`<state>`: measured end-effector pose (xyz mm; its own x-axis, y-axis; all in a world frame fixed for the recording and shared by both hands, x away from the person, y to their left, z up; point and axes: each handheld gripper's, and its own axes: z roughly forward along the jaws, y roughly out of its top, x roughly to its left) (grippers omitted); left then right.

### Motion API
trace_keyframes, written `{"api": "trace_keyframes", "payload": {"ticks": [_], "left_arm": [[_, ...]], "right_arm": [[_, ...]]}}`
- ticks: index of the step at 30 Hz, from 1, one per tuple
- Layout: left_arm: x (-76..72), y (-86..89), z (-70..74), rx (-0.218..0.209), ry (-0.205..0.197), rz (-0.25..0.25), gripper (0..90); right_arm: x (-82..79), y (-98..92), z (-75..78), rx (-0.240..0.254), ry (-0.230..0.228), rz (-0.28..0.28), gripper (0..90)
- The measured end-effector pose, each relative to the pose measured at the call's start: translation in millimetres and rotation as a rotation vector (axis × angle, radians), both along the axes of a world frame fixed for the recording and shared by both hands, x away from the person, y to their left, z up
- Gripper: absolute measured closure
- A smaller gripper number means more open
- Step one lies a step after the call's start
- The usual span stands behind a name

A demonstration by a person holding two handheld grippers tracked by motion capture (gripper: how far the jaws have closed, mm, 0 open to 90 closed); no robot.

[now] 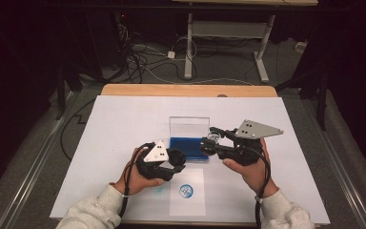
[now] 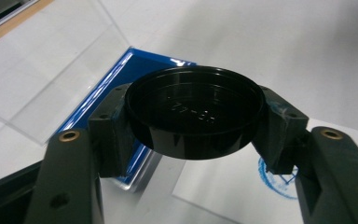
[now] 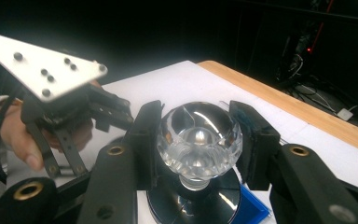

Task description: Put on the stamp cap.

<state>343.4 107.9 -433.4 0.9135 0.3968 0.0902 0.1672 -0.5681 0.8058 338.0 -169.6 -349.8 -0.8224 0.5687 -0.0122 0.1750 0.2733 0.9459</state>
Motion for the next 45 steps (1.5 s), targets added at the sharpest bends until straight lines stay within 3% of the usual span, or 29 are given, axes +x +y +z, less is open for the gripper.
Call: {"api": "trace_keyframes", "payload": {"ticks": [3, 9, 16, 17, 24, 30, 34, 45], "left_arm": [[0.3, -4.2, -0.2, -0.004, -0.002, 0.0, 36.8], [4.3, -17.8, -7.1, -0.088, 0.052, 0.003, 36.8], [0.5, -28.4, -5.5, -0.108, 0.035, -0.022, 36.8], [-2.4, -30.9, -3.9, -0.103, 0.016, -0.025, 36.8], [-8.0, -29.8, 3.6, -0.143, -0.001, -0.043, 36.8], [-11.4, -29.4, 7.6, -0.151, -0.018, -0.058, 36.8], [-10.8, -27.9, 9.7, -0.152, -0.031, -0.047, 36.8], [-11.8, -27.2, 10.4, -0.15, -0.045, -0.043, 36.8]], "right_arm": [[-1.0, 3.6, 0.0, 0.008, -0.003, 0.012, 56.6], [-2.0, 13.8, -2.3, 0.024, 0.013, 0.038, 56.6], [-1.5, 24.4, -8.1, 0.037, 0.047, 0.078, 56.7], [-1.7, 26.0, -9.1, 0.034, 0.048, 0.079, 56.6], [-2.4, 29.4, -13.4, 0.043, 0.066, 0.096, 56.6], [-2.2, 31.0, -16.1, 0.047, 0.075, 0.106, 56.7], [-1.9, 30.6, -18.4, 0.067, 0.08, 0.126, 56.6], [-2.7, 32.5, -20.0, 0.058, 0.075, 0.127, 56.7]]}}
